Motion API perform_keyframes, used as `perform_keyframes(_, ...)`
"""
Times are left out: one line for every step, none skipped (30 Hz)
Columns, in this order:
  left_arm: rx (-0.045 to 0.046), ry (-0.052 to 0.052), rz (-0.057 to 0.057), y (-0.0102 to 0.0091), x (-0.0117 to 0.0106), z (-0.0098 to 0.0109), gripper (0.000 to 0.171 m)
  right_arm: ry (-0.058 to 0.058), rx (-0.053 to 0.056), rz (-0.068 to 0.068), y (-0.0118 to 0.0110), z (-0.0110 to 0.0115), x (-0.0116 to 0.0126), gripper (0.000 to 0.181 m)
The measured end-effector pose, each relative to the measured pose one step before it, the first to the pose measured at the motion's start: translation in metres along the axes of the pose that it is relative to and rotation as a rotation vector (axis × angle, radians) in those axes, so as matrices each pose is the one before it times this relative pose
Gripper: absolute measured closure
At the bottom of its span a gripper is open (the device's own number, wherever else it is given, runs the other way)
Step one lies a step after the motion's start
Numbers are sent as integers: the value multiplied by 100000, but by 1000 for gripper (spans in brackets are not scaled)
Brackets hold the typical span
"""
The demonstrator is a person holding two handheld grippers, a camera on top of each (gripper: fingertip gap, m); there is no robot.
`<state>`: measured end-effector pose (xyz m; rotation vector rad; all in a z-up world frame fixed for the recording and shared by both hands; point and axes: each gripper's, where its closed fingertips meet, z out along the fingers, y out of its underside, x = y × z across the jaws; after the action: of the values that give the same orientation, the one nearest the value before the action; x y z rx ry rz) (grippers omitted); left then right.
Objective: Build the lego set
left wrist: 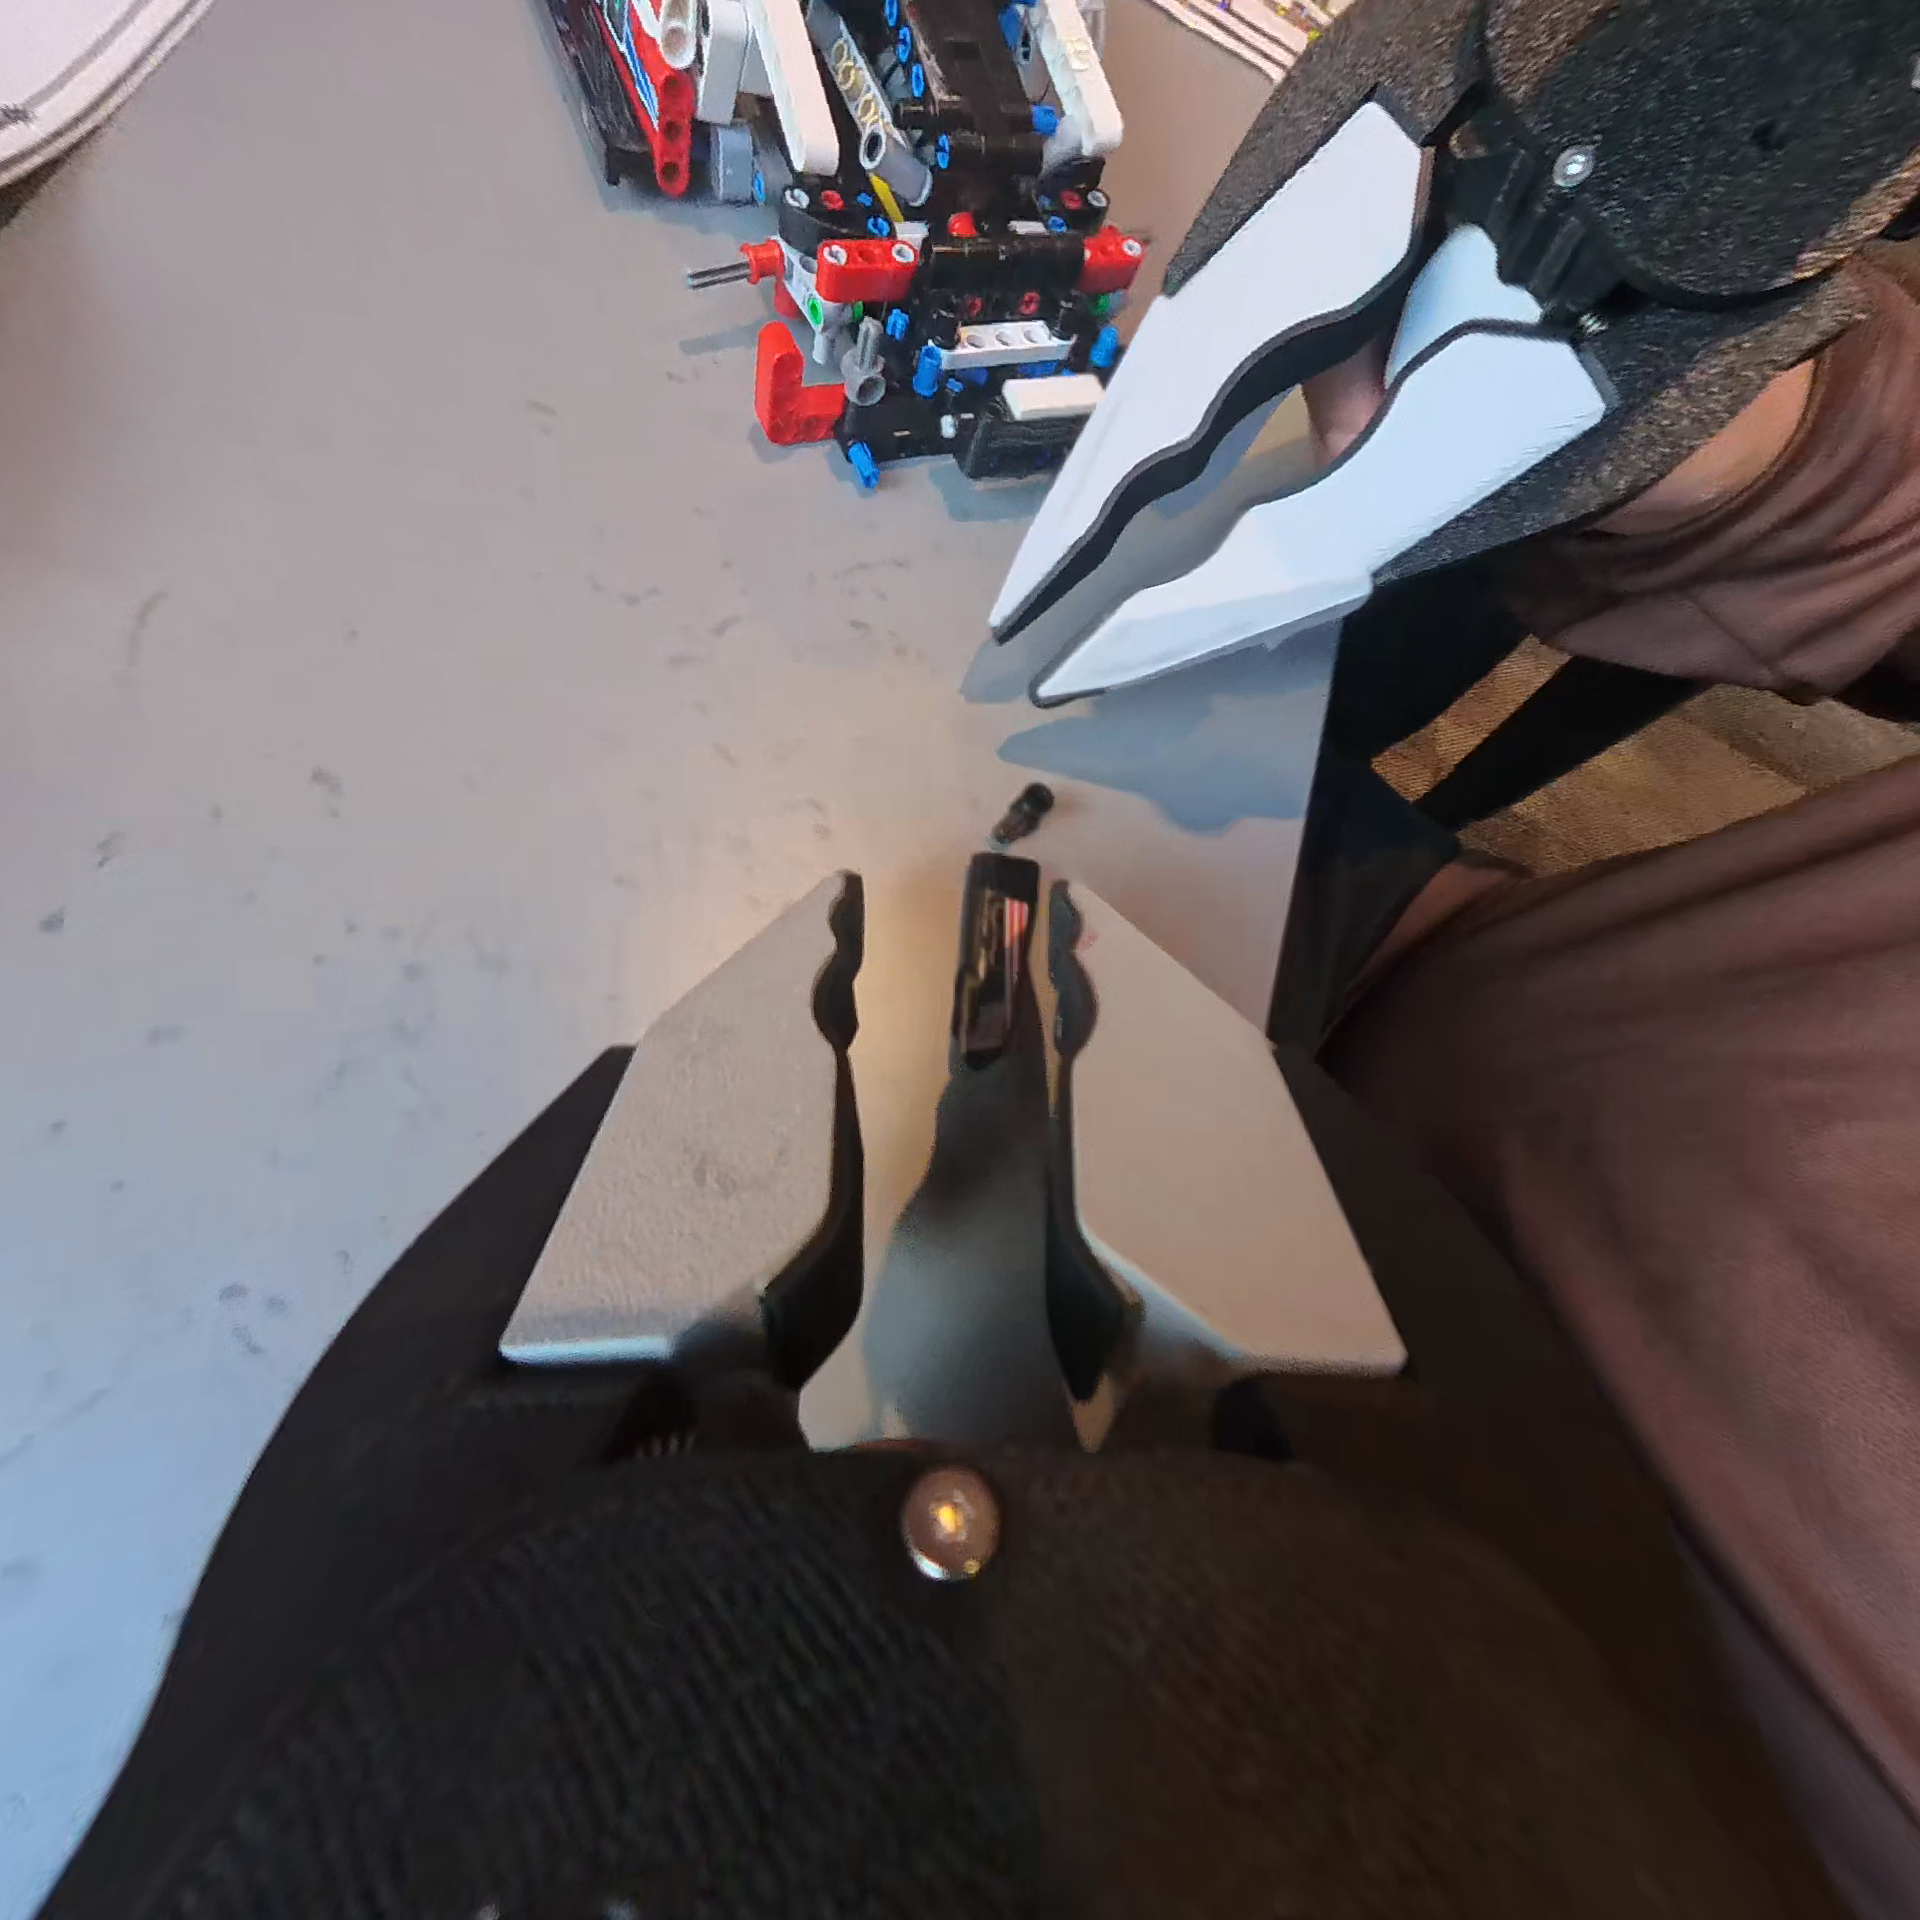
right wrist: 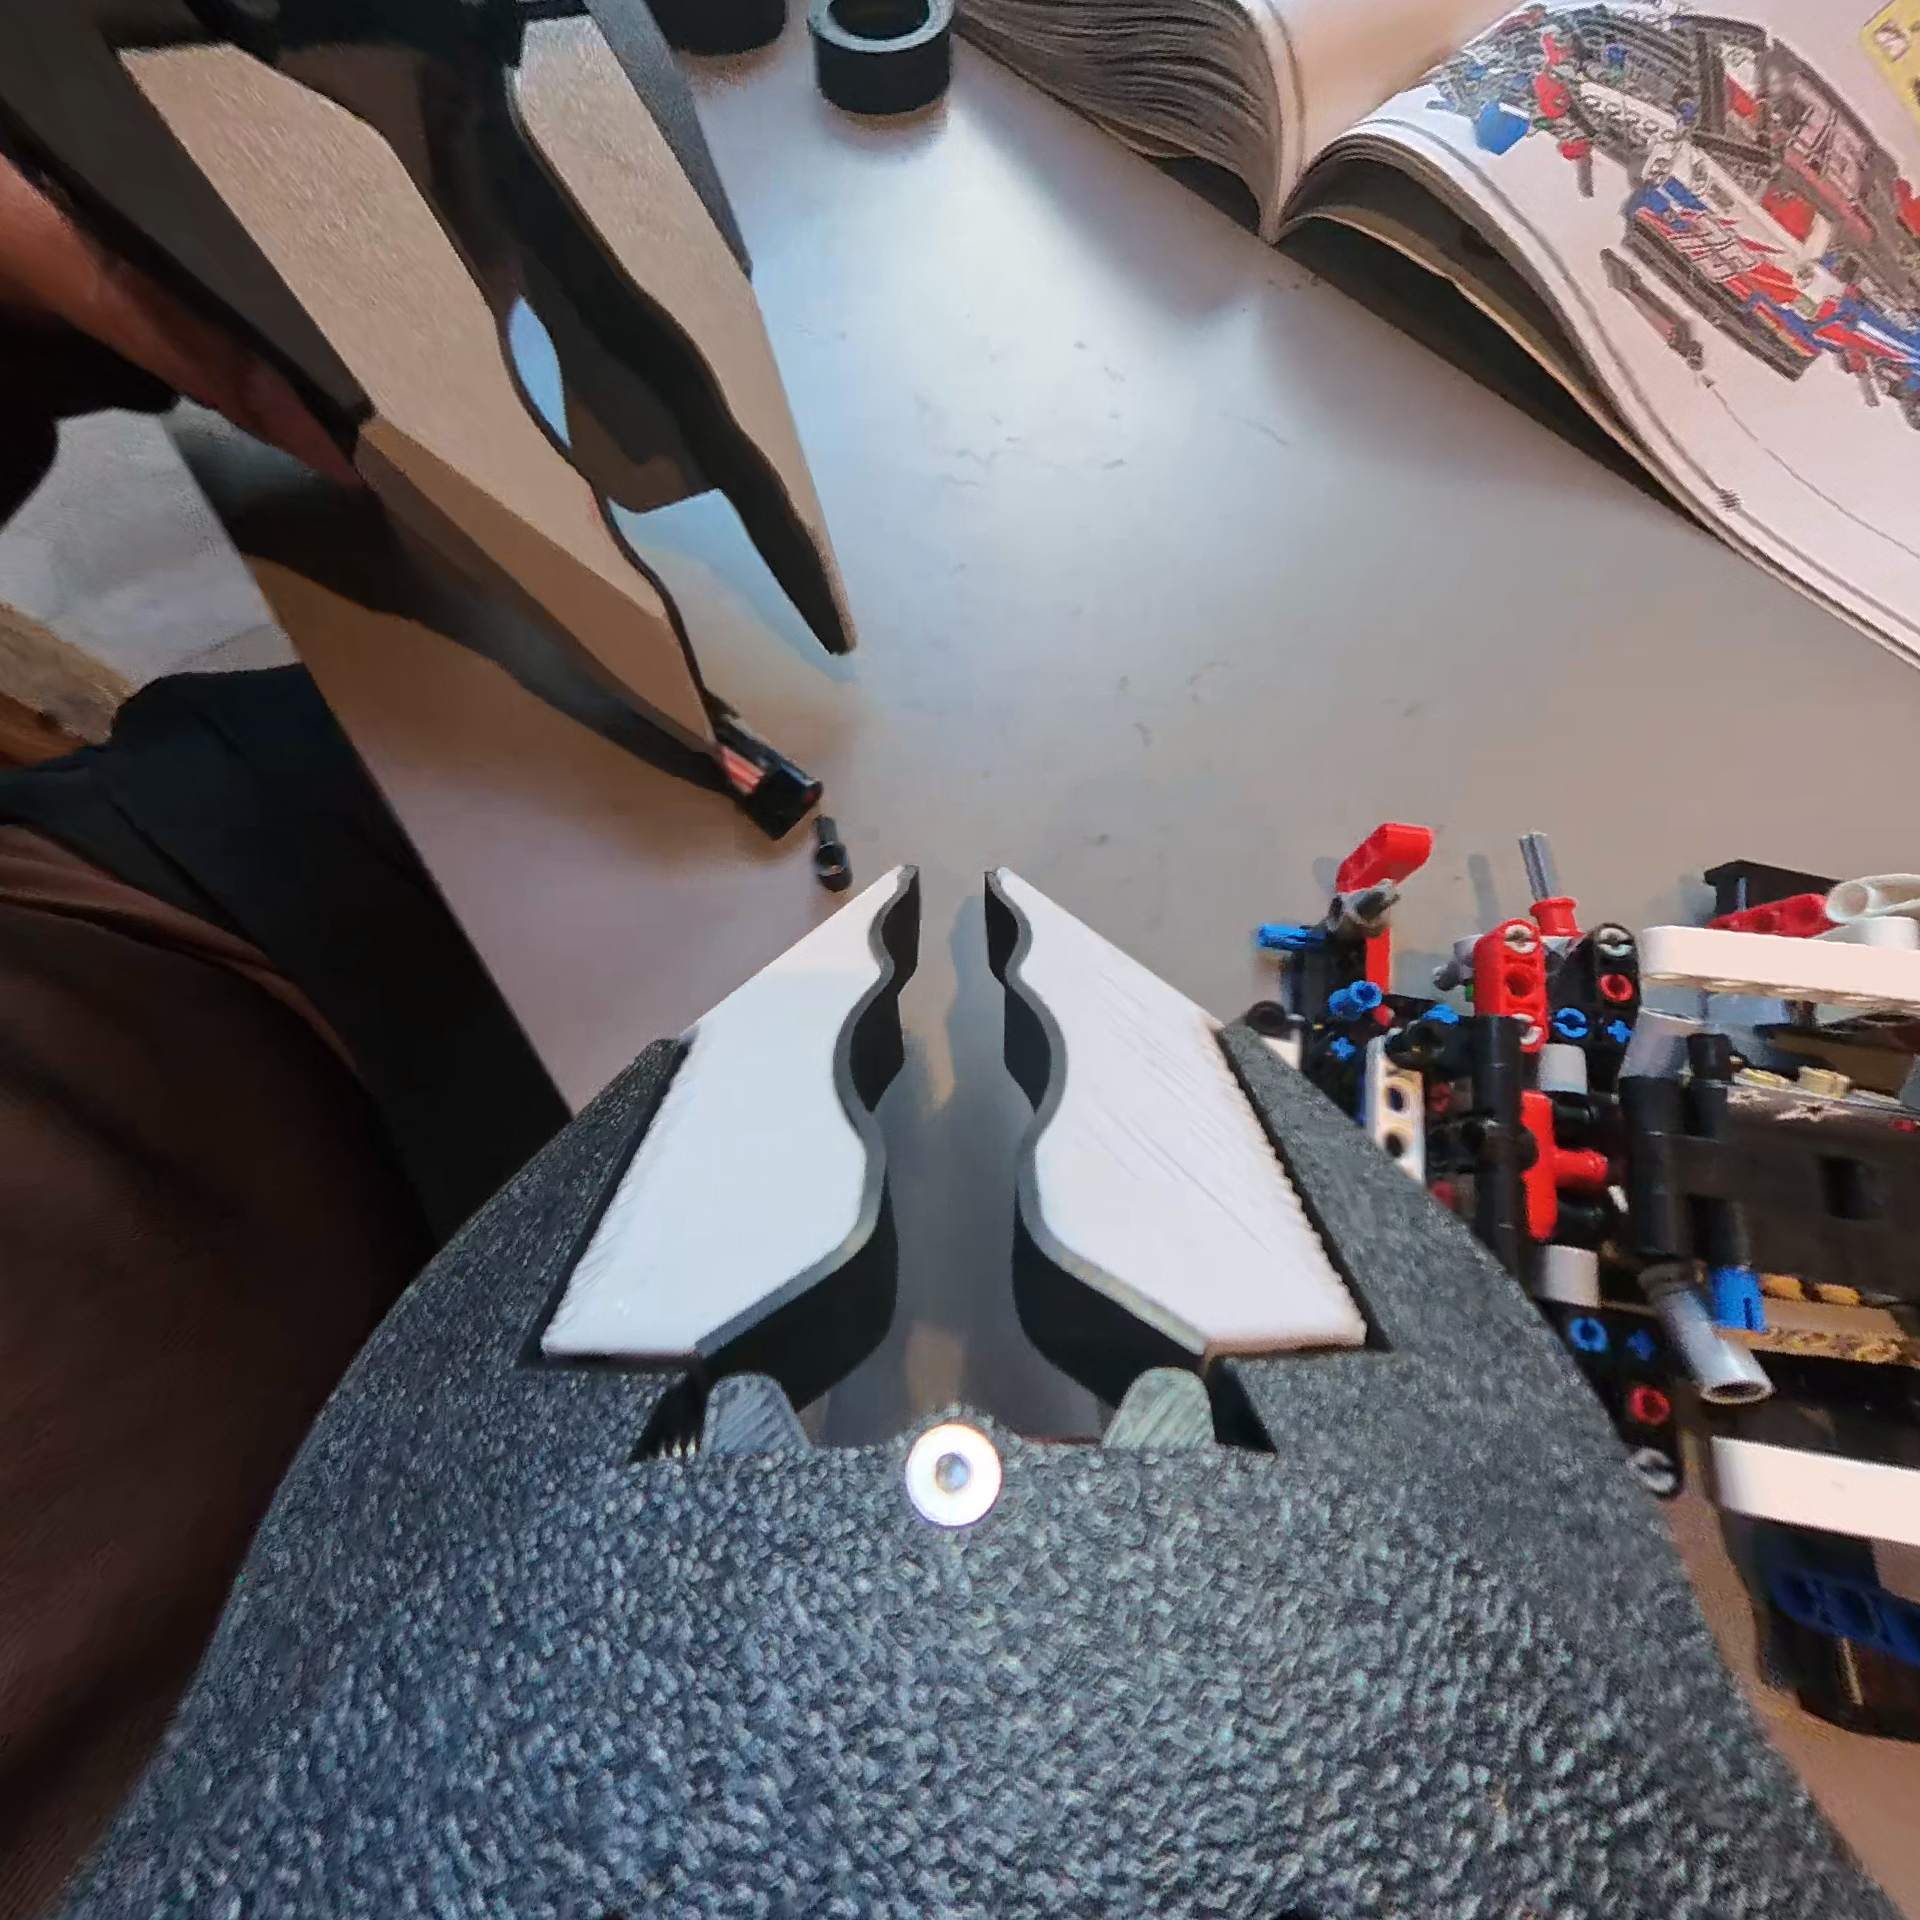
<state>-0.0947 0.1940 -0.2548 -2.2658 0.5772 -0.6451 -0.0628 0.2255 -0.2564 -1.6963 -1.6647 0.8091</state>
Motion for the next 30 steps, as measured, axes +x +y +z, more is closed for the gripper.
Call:
perform_keyframes(-542, 422, -127, 252, 229, -185, 138, -2053, -593, -722, 159, -42, -485, 165)
perform_keyframes(-1183, -74, 666, 326, 191, -30, 137, -1781, -669, -1361, 179, -5, -502, 163)
perform_keyframes(-1972, -790, 1199, 407, 108, 106, 137, -1121, -575, -2076, 161, 25, -409, 163)
perform_keyframes(-2523, -1028, 1678, 440, 72, 219, 137, -629, -666, -2346, 145, 47, -311, 162)
perform_keyframes(-854, -1319, 2357, 139, 44, 203, 140, -312, -674, -1982, 80, 72, -198, 162)
perform_keyframes(10, -1377, 2475, -9, 29, 128, 141, -377, -427, -1453, -16, 98, -140, 161)
perform_keyframes(-503, -1447, 2014, -7, -71, 99, 145, -659, -71, -1111, -105, 109, -129, 161)
perform_keyframes(-713, -1043, 1737, 9, -66, 86, 150, -388, 97, -955, -152, 120, -38, 161)
perform_keyframes(-725, -485, 1982, 53, 0, 67, 156, 6, 205, -1282, -180, 143, 54, 161)
perform_keyframes(-430, -325, 2515, 69, 25, 33, 161, -387, -500, -1137, -70, 176, 26, 161)
perform_keyframes(242, -279, 2323, 2, 0, -2, 161, -793, -989, -509, 8, 193, -20, 161)
perform_keyframes(441, 100, 1491, 18, 21, 9, 161, -938, -1148, -161, 60, 206, -55, 161)
perform_keyframes(645, 468, 1154, 16, 31, -13, 161, -1077, -1260, -114, 105, 188, -90, 161)
perform_keyframes(570, 785, 1240, 36, 70, -29, 161, -1130, -1154, -237, 93, 154, -130, 162)
perform_keyframes(346, 282, 1872, 30, 31, -43, 161, -900, -145, -250, -42, 84, -110, 165)
perform_keyframes(284, -506, 3236, 41, 32, -38, 162, -731, -128, -57, -20, 61, -75, 167)
perform_keyframes(189, -1360, 5051, 30, 21, -46, 161, -1084, -108, -91, -4, 41, -137, 170)
perform_keyframes(-8, -1734, 6219, 26, 51, -32, 161, -664, 51, -205, -9, 5, -88, 173)
perform_keyframes(408, -1833, 6150, -44, 11, -35, 161, 10, 114, -296, 0, 4, -11, 174)
perform_keyframes(412, -1215, 5251, -47, 9, -9, 161, 16, 117, -434, -4, -7, -22, 174)
perform_keyframes(697, -678, 4514, -43, 19, -7, 161, -385, 203, -720, -20, -12, -80, 174)
perform_keyframes(750, 56, 3198, -28, 6, -9, 161, -932, 327, -930, -37, -21, -175, 174)
perform_keyframes(584, 780, 1939, -13, 21, -3, 161, -1017, 463, -993, -57, -24, -185, 174)
perform_keyframes(589, 1137, 1708, 6, 13, -13, 161, -873, 532, -935, -86, -28, -147, 174)
perform_keyframes(577, 1162, 1577, 13, -15, -20, 161, -662, 246, -466, -48, 1, -91, 174)
perform_keyframes(297, 1011, 637, 42, -77, -5, 161, -481, -142, 59, 13, 29, -42, 174)
perform_keyframes(137, 893, -329, 61, -146, 0, 161, -543, -139, 92, 10, 32, -31, 174)
perform_keyframes(73, 747, -671, 69, -172, 3, 161, -721, 61, -124, -7, 2, -83, 174)
perform_keyframes(30, 696, -708, 72, -147, -13, 161, -634, 3, 22, -1, 1, -59, 174)
perform_keyframes(111, 1099, -660, 52, -60, -14, 161, -429, -110, 268, 13, 11, -23, 174)
